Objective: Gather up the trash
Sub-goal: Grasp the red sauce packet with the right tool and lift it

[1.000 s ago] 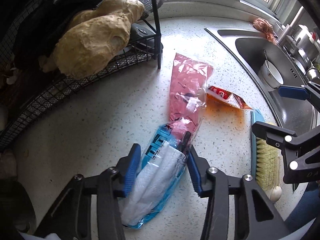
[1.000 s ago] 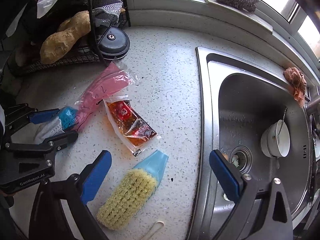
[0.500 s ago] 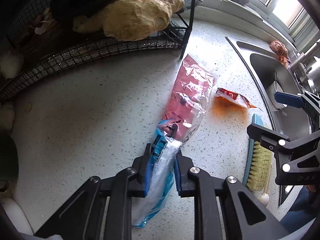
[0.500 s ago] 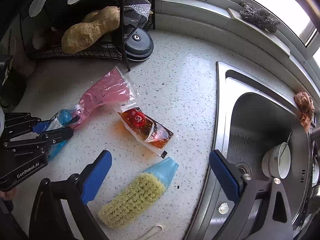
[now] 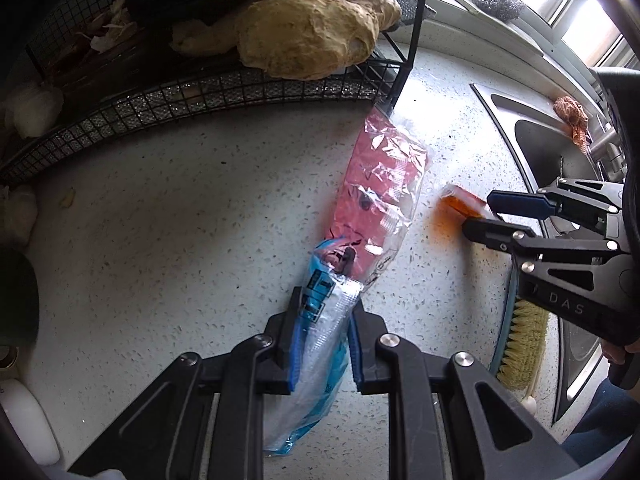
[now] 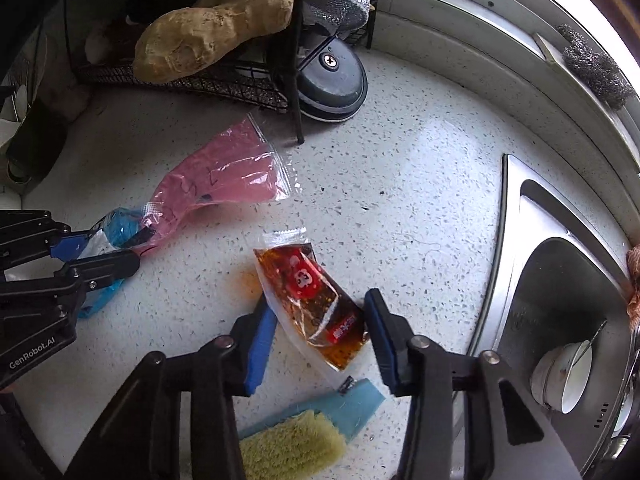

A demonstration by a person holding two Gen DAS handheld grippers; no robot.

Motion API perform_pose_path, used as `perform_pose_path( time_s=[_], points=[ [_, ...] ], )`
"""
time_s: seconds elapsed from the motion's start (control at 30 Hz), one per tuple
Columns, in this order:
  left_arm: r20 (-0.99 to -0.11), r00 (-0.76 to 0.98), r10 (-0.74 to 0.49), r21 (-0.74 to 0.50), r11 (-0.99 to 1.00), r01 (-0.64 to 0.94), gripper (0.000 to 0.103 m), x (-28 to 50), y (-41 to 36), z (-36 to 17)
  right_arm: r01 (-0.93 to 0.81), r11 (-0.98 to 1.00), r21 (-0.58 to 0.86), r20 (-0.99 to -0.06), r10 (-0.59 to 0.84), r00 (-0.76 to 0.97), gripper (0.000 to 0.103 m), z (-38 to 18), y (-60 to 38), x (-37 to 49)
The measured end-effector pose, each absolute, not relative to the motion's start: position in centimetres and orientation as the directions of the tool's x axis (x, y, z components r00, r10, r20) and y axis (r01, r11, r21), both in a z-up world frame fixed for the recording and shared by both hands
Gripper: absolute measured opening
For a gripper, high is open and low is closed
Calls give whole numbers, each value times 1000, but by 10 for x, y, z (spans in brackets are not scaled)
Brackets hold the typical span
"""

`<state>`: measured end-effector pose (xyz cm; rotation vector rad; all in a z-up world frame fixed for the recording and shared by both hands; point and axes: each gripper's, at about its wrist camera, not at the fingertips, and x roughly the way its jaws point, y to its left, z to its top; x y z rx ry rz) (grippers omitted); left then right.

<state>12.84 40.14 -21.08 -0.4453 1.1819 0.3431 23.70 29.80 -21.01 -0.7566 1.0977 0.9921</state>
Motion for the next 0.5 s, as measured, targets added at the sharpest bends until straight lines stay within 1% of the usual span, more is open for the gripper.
perform_pose_path(
  time_s=[0.03,0.1,0.37,0.5],
  points=[
    [-937,347,32,-150,862,-484,17,128,399,-209,-923,383,-28,-952,272,142,18,-207,297,236],
    [-934,354,44,-145,860,-489,17,125,394,-202,-924,381,0,-950,287,119,12,-201,291,234],
    [-908,409,95,-122,873,-473,18,111,351,-164,-899,434,64,-925,364,109,11,-166,238,212],
    [-897,433,93,-126,884,-449,18,112,322,-151,-874,474,107,-918,384,96,11,-154,197,209]
  ],
)
